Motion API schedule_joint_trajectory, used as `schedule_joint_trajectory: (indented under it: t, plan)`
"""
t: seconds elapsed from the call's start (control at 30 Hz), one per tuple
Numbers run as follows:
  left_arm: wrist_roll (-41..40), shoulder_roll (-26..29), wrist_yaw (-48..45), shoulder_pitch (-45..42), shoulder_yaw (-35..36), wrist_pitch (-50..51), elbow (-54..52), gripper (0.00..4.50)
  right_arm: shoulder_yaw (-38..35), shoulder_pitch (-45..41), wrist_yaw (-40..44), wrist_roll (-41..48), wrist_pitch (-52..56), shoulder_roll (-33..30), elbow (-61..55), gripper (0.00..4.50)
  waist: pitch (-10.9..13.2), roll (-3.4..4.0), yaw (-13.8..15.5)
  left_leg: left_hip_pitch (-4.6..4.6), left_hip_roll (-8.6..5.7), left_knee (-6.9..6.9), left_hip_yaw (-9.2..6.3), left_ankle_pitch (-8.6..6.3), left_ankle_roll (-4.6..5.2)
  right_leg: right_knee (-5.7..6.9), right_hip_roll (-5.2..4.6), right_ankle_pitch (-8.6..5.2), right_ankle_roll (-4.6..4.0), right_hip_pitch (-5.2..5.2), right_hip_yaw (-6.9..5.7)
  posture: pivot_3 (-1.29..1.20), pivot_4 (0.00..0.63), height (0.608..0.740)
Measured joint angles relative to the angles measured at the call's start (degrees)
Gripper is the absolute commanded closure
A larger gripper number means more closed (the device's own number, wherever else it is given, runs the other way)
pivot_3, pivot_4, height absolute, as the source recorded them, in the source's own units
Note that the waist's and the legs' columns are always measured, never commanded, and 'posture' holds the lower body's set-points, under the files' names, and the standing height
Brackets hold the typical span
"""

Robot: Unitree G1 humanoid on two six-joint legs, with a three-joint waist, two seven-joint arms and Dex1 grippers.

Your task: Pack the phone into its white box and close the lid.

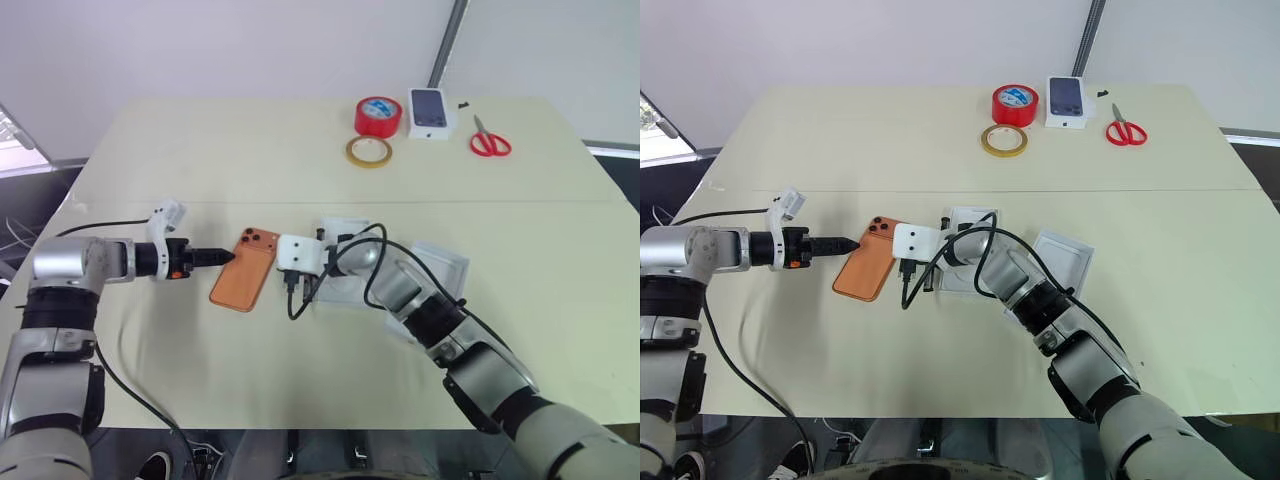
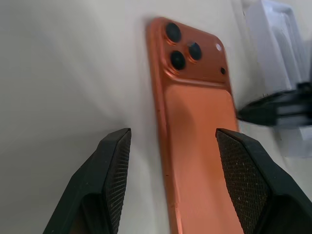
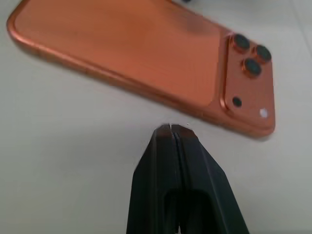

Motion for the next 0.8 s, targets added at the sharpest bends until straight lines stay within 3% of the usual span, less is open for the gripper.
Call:
schedule_joint_trajectory:
  t: [0.33,0.73,0.8]
  plan:
    - [1.34,-1.66,-2.44,-0.4,-1.68,1.6,-0.47,1.58,-0.6,-0.7,2.02,-0.28,3.44,2.08,0.92,4.47,-0.29,0.2,0.01,0.1,0.0,-0.02,0.0,0.0,0.0,0.01,-0.01,0.0,0.0,0.08,0.03,0.0,0.15,0.74]
    - [-0.13,-7.71,-0.46,-2.69,-0.02,8.76,0.18,1.58,-1.05,-0.7,1.35,-0.42,3.25,2.26,1.77,4.47,-0.52,0.37,0.13,0.18,-0.02,-0.01,0.0,-0.02,0.02,0.01,-0.03,0.0,0.0,0.16,0.05,0.0,0.15,0.74]
    - [-0.23,-7.82,0.08,-2.84,1.16,8.95,2.3,2.49,-1.07,-0.7,1.12,-0.39,3.2,2.26,1.84,4.5,-0.51,0.36,0.06,0.18,-0.02,-0.01,0.0,-0.02,0.02,0.01,-0.03,0.0,0.0,0.15,0.05,0.0,0.15,0.74]
